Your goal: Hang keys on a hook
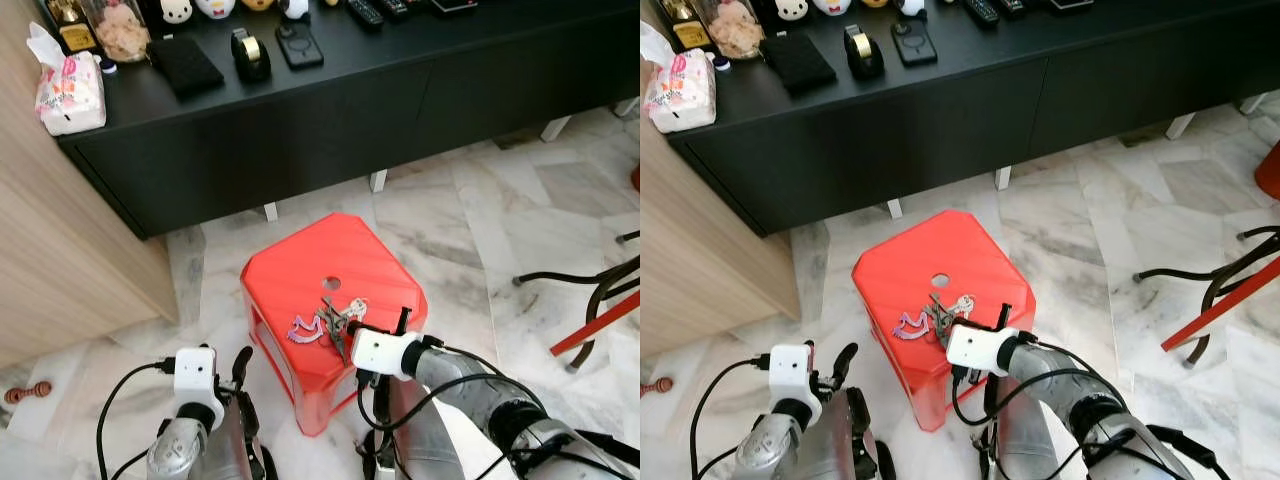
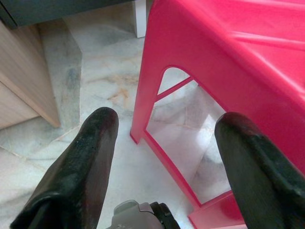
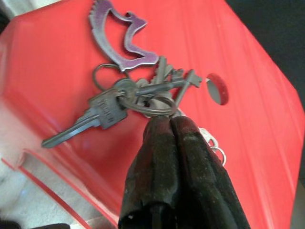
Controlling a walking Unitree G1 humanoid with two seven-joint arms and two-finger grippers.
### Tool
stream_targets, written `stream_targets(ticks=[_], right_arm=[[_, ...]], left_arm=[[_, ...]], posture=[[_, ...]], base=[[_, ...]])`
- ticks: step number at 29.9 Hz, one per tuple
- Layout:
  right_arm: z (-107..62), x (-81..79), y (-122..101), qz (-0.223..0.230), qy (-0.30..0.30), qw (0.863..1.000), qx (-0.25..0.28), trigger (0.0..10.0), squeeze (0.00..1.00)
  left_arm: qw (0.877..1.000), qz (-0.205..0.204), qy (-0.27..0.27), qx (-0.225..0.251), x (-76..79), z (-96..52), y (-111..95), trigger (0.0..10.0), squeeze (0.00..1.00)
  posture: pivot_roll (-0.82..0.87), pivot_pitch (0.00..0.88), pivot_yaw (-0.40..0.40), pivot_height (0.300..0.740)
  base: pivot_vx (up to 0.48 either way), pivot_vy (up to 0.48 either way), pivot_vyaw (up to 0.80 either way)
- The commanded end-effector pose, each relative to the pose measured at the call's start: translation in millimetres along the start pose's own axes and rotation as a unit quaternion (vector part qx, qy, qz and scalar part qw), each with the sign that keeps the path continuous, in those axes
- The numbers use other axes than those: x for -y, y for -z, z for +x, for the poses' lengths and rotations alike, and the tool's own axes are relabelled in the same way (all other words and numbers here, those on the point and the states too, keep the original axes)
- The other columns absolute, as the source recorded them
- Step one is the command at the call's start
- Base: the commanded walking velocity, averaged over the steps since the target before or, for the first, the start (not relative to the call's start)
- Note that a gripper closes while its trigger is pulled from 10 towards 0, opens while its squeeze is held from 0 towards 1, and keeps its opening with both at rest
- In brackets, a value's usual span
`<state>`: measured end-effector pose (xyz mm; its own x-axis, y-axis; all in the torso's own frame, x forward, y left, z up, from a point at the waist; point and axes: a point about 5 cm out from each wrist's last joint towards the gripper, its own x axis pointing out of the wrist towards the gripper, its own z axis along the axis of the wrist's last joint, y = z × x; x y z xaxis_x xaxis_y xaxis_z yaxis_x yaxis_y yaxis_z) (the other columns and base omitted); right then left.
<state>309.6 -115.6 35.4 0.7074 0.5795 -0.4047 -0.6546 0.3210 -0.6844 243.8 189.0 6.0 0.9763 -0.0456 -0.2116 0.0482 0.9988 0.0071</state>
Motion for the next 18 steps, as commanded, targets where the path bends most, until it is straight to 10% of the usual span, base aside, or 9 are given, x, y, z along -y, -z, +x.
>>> stream_targets(ticks=[1, 18], right_arm=[[-1.5, -4.4, 3, 0.021, 0.004, 1.0, -0.005, 0.0, 0.0], [-6.5, 16.8, 3, 0.134, 0.082, 0.987, 0.022, 0.0, 0.0]], left_arm=[[1.0, 0.003, -0.007, -0.016, -5.3, -4.3, 8, 10.0, 0.0], [0.999, 0.004, -0.011, -0.034, -10.4, 2.5, 16, 10.0, 0.0]], posture=[[-0.09, 0.231, -0.003, 0.593], [-0.1, 0.221, -0.001, 0.593]], base=[[0.0, 0.0, 0.0], [0.0, 0.0, 0.0]])
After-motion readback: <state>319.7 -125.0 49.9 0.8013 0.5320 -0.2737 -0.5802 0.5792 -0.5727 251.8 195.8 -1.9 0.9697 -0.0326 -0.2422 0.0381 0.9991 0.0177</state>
